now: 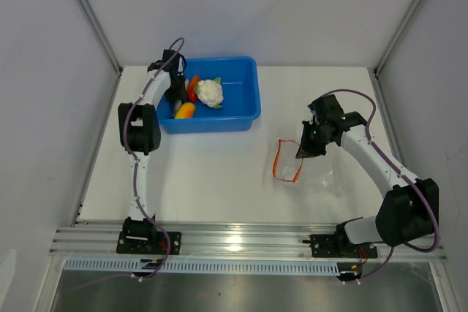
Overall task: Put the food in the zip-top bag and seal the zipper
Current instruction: Adjust the fake fish in the bin.
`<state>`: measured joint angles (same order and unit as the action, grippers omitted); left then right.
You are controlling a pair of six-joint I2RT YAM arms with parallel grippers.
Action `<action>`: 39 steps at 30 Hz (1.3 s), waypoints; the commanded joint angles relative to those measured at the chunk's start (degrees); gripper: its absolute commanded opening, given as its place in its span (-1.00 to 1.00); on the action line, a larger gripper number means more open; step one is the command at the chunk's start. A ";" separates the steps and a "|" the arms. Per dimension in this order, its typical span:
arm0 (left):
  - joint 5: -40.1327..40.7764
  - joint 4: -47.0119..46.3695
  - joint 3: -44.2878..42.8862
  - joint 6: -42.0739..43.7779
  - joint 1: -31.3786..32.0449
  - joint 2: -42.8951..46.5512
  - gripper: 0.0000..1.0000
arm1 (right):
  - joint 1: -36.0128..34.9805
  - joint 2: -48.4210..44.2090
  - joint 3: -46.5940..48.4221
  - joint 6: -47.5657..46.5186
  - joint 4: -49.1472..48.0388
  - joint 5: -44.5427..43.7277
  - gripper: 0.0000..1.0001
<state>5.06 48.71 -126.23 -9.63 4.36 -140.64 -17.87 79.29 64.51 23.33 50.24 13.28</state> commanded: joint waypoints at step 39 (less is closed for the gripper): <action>2.24 1.30 9.51 -4.96 5.57 18.38 -0.99 | 1.87 -10.38 -4.92 -2.41 -3.57 1.93 -1.00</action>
<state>7.77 49.87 -117.36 -13.37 9.04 -126.54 -16.27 70.52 59.79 22.15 47.68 14.50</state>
